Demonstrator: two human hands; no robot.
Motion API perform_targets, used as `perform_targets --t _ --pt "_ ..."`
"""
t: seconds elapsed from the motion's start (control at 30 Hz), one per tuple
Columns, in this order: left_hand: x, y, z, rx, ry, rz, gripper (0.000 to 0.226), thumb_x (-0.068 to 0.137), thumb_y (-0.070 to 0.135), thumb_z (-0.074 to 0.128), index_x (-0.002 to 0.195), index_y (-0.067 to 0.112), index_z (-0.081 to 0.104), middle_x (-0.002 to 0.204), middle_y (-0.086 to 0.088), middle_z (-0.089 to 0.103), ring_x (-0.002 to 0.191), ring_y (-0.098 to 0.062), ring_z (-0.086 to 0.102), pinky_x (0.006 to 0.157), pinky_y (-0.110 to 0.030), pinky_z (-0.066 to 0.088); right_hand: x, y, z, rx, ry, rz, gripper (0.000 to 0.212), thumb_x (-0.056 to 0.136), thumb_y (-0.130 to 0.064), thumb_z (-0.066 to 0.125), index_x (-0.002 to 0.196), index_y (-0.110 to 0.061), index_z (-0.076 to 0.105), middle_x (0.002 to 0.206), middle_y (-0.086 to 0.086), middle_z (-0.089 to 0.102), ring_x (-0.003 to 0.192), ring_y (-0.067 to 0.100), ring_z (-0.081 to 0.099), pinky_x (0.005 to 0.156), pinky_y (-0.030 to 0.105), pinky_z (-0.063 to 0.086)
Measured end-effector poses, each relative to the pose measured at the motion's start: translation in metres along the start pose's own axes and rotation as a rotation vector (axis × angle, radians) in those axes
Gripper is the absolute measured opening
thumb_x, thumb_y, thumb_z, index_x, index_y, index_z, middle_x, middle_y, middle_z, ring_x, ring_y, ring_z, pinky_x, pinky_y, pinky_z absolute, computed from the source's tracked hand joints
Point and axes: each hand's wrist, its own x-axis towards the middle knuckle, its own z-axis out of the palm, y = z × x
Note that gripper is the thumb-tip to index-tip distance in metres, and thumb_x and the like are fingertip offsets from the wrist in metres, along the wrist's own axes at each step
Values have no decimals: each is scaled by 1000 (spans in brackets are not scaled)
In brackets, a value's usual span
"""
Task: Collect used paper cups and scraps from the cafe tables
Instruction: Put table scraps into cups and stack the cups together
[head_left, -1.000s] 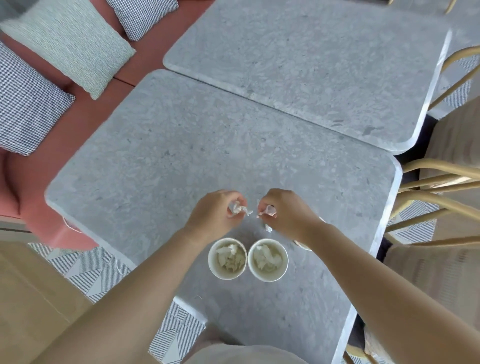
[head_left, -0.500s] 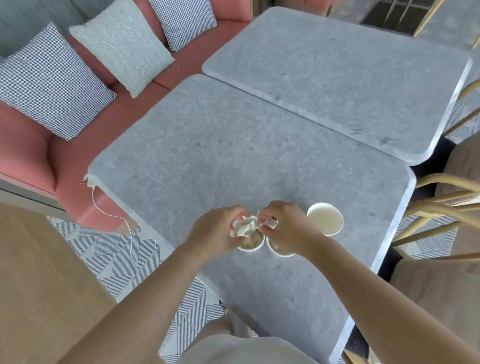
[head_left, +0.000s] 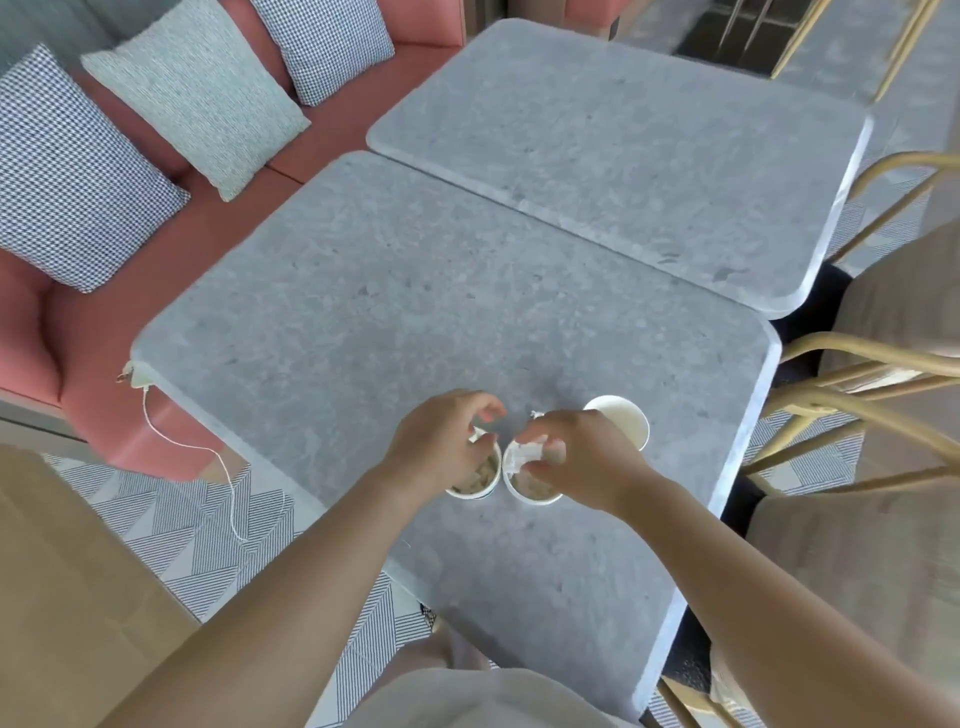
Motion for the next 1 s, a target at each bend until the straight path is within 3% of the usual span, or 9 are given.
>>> perform_targets --t 0.13,0.37,0.7,0.9,1.0 --pt "18 6 1 12 -6 29 21 82 22 62 101 29 62 102 15 64 78 -10 60 73 -25 48 2 9 -7 50 69 3 16 78 -23 68 93 -28 68 92 -11 66 77 8 57 68 19 38" --pt "55 9 2 14 -27 60 21 81 21 61 100 29 62 97 13 64 74 -8 57 72 -26 48 27 27 -31 16 102 30 13 79 -18 64 88 -26 68 91 -8 65 80 12 59 71 26 46" --pt "119 -8 33 -2 -195 44 22 79 19 61 99 29 63 98 13 63 71 -8 54 73 -27 49 93 75 -47 -12 50 109 16 79 -17 63 91 -27 67 86 -14 58 81 11 56 72 24 44" --pt "150 -17 56 94 -470 114 31 73 33 71 101 28 62 100 9 62 82 -12 56 75 -28 46 123 109 -37 -36 0 166 13 80 -21 63 91 -27 65 87 -14 57 80 10 53 70 24 40" --pt "158 -19 65 175 -548 162 35 65 41 75 95 30 62 88 13 53 79 -9 48 70 -25 39 125 123 -30 -23 -34 193 13 81 -20 63 92 -26 65 86 -15 54 81 10 53 71 24 41"
